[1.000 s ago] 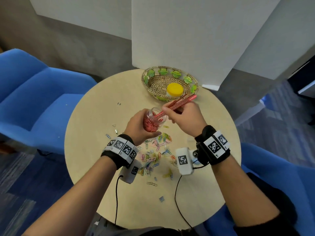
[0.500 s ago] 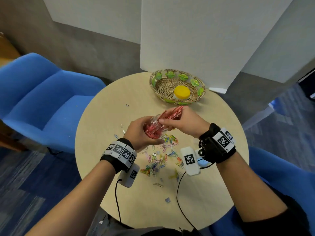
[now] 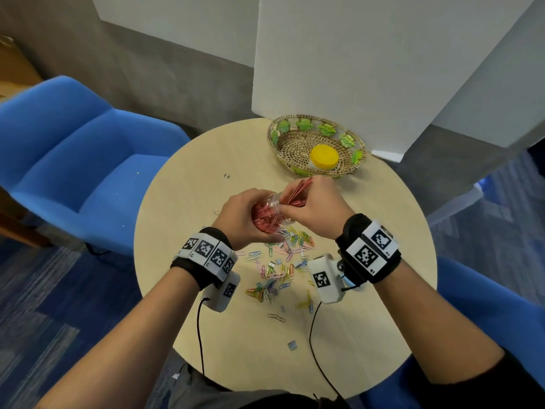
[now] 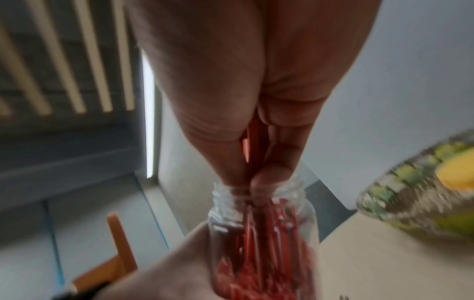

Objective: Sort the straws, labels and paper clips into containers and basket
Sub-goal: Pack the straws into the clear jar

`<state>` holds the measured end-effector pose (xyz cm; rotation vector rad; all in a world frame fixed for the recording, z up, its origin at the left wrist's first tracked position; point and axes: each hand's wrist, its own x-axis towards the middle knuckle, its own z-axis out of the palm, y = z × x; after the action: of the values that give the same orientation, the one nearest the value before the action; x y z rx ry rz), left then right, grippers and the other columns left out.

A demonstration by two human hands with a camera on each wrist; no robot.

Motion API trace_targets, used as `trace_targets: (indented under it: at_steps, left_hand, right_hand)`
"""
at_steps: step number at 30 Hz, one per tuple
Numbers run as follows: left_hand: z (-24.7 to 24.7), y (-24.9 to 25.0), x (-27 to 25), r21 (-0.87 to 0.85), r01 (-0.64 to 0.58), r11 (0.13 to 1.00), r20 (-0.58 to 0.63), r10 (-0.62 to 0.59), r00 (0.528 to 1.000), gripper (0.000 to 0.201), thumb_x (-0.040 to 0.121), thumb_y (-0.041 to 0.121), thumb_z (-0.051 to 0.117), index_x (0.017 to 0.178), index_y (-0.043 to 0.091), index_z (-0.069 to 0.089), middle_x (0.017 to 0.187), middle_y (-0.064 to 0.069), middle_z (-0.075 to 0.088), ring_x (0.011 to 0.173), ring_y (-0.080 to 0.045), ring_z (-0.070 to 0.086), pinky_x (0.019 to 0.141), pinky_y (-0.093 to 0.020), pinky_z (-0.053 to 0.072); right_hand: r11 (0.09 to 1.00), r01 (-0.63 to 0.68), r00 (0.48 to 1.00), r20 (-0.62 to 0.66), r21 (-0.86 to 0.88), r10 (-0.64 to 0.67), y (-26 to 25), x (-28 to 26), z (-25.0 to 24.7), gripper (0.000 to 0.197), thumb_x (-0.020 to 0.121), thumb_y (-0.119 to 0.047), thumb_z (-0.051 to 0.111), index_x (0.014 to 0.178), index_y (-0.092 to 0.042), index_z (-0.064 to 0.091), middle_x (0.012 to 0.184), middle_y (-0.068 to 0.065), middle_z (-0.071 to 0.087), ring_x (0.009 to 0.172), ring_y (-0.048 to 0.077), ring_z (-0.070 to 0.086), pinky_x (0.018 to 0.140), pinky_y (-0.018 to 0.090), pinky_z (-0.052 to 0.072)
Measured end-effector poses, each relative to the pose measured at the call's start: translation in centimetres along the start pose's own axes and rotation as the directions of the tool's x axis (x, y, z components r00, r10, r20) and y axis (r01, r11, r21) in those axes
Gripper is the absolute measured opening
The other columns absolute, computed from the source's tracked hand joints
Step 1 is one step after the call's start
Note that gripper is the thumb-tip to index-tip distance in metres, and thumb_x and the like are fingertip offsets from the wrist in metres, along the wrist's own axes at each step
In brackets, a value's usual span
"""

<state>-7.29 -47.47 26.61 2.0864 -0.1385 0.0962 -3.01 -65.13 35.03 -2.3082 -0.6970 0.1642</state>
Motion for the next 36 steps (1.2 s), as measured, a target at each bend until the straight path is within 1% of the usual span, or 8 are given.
trace_targets:
  at_steps: [6, 10, 14, 16, 20, 26, 29, 36]
  left_hand:
    - [-0.1, 0.2, 0.9, -0.081, 0.044, 0.996, -0.018, -0.045, 0.999, 0.075, 0.052, 0.036, 0.099, 0.117, 0.018, 0.067, 0.103, 0.006, 0.073, 0.095, -0.006, 0.069, 0.086, -0.033, 0.058]
    - [-0.4, -0.5, 1.1, -0.100, 0.093, 0.991, 0.011, -0.093, 0.996, 0.074, 0.052, 0.033, 0.099, 0.116, 0.018, 0.067, 0.101, 0.005, 0.074, 0.093, -0.008, 0.071, 0.086, -0.036, 0.059]
    - [-0.1, -0.5, 1.4, -0.001, 0.066, 0.998, 0.022, -0.066, 0.998, 0.075, 0.052, 0.036, 0.099, 0.117, 0.019, 0.066, 0.102, 0.006, 0.072, 0.092, -0.007, 0.069, 0.085, -0.034, 0.058]
    - [0.2, -0.4, 1.7, 0.025, 0.047, 0.999, 0.041, -0.048, 0.998, 0.078, 0.051, 0.038, 0.099, 0.119, 0.020, 0.065, 0.104, 0.005, 0.071, 0.094, -0.010, 0.068, 0.086, -0.034, 0.057]
    - [0.6, -0.3, 2.3, 0.007, 0.023, 1.000, 0.052, -0.024, 0.998, 0.076, 0.051, 0.040, 0.098, 0.117, 0.020, 0.066, 0.103, 0.009, 0.071, 0.093, -0.006, 0.067, 0.083, -0.029, 0.055]
    - [0.6, -0.5, 2.9, -0.027, 0.041, 0.999, 0.088, -0.039, 0.995, 0.075, 0.052, 0.043, 0.097, 0.116, 0.019, 0.066, 0.100, 0.007, 0.073, 0.093, -0.007, 0.070, 0.084, -0.036, 0.058]
    - [0.5, 0.1, 3.3, -0.074, 0.022, 0.997, 0.089, -0.016, 0.996, 0.075, 0.053, 0.039, 0.098, 0.118, 0.018, 0.065, 0.102, 0.006, 0.073, 0.094, -0.008, 0.070, 0.085, -0.036, 0.058]
    - [0.3, 0.7, 4.0, -0.073, -0.011, 0.997, 0.090, 0.018, 0.996, 0.070, 0.055, 0.033, 0.098, 0.115, 0.017, 0.066, 0.099, 0.013, 0.070, 0.089, 0.007, 0.065, 0.077, -0.015, 0.051]
  right_hand:
    - [0.996, -0.011, 0.996, -0.095, -0.091, 0.002, -0.6, 0.9, 0.4, 0.015, 0.084, -0.025, 0.076, 0.091, -0.012, 0.074, 0.080, -0.008, 0.066, 0.064, -0.008, 0.053, 0.058, 0.000, 0.037]
    - [0.997, -0.069, 0.995, -0.067, 0.039, 0.072, 0.5, 1.0, -1.8, 0.028, 0.081, -0.037, 0.079, 0.101, -0.019, 0.070, 0.087, -0.009, 0.070, 0.071, -0.001, 0.064, 0.062, 0.013, 0.050]
    - [0.972, -0.074, 0.996, -0.025, 0.224, 0.082, 0.9, 1.2, -1.9, 0.017, 0.085, -0.019, 0.077, 0.098, -0.010, 0.070, 0.086, 0.009, 0.071, 0.064, 0.016, 0.072, 0.062, 0.037, 0.061]
    - [0.970, -0.064, 0.997, -0.024, 0.234, 0.071, 1.2, 1.2, -1.6, 0.021, 0.083, -0.012, 0.077, 0.102, -0.013, 0.069, 0.086, 0.008, 0.071, 0.066, 0.016, 0.073, 0.066, 0.036, 0.062]
    - [0.997, 0.047, 0.999, -0.026, 0.067, -0.045, 1.3, 0.9, -1.4, 0.021, 0.079, -0.014, 0.080, 0.090, -0.019, 0.063, 0.079, -0.011, 0.068, 0.072, 0.000, 0.067, 0.065, 0.010, 0.050]
    - [0.965, 0.075, 0.975, -0.223, 0.252, -0.017, 1.7, 0.8, -1.9, 0.019, 0.087, -0.015, 0.073, 0.085, -0.010, 0.055, 0.073, 0.007, 0.063, 0.057, 0.019, 0.067, 0.058, 0.042, 0.058]
    - [0.971, 0.097, 0.950, -0.311, 0.218, -0.025, 2.1, 1.0, -1.9, 0.019, 0.085, -0.012, 0.075, 0.076, -0.012, 0.058, 0.067, 0.004, 0.064, 0.058, 0.016, 0.066, 0.058, 0.036, 0.058]
    - [0.975, 0.219, 0.976, 0.017, -0.036, -0.218, 2.7, 1.0, -1.8, 0.015, 0.084, 0.000, 0.064, 0.083, -0.014, 0.058, 0.081, -0.007, 0.060, 0.077, 0.008, 0.058, 0.069, 0.018, 0.046]
